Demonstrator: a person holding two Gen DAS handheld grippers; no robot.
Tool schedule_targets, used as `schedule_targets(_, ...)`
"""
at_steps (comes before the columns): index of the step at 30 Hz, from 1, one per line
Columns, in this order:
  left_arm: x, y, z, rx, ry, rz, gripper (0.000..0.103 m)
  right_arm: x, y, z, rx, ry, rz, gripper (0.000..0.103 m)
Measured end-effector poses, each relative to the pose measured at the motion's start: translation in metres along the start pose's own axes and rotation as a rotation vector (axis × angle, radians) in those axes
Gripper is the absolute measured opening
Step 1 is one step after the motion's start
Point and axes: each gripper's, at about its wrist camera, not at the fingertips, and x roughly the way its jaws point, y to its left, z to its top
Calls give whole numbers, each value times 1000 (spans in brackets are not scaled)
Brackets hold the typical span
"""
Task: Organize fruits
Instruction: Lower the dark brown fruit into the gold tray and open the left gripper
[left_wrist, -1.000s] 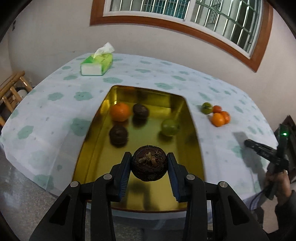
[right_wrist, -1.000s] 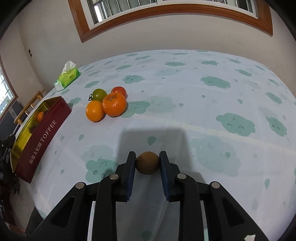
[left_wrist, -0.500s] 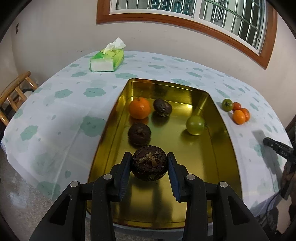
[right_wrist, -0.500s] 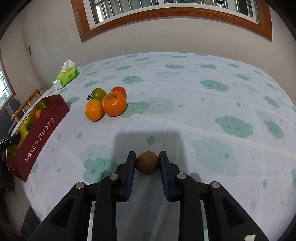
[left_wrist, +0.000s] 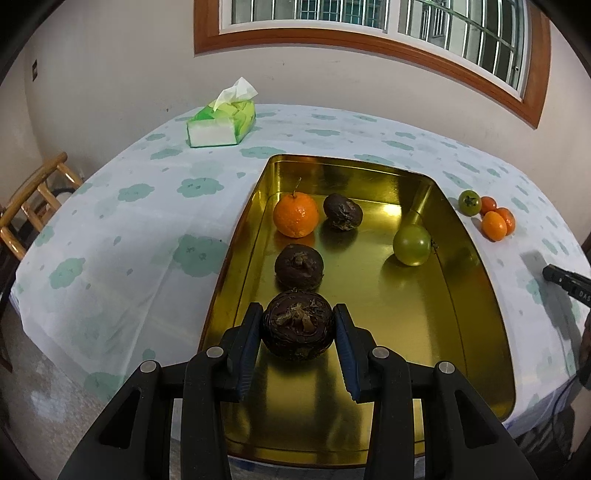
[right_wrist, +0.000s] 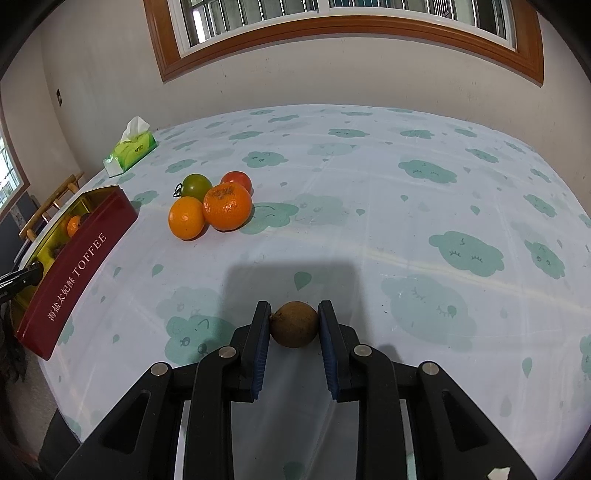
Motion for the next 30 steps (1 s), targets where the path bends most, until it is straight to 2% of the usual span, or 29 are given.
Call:
schedule_targets(26, 5, -2, 2, 29, -20, 37, 41, 0, 0, -1, -6, -1, -7, 24)
schedule_targets(30, 2, 0, 3, 12, -32, 33, 46, 0, 0, -1, -6, -1, -8, 24)
